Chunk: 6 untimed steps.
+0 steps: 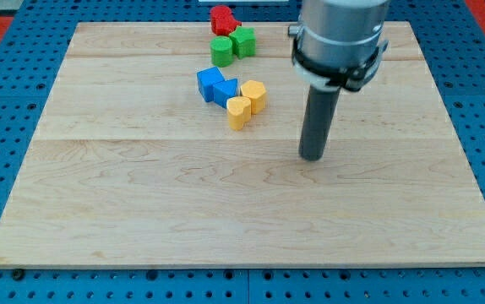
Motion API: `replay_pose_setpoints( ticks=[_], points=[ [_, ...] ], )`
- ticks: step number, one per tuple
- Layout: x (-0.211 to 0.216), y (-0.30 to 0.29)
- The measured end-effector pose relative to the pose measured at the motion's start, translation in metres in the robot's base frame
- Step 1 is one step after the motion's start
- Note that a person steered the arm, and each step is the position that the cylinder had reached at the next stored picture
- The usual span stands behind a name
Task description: Point at the yellow heart
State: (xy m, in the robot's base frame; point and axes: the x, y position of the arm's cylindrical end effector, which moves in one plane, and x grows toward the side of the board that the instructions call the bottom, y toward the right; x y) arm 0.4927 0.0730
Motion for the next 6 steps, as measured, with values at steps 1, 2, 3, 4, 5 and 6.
replay_pose_setpoints(
  ticks=[1,2,3,4,5,6],
  points=[
    [0.047,-0.066],
    [0.029,-0.166],
    [-0.005,-0.248],
    [-0.055,-0.271],
    [-0.073,-0.224],
    [-0.073,-0.180]
  ],
)
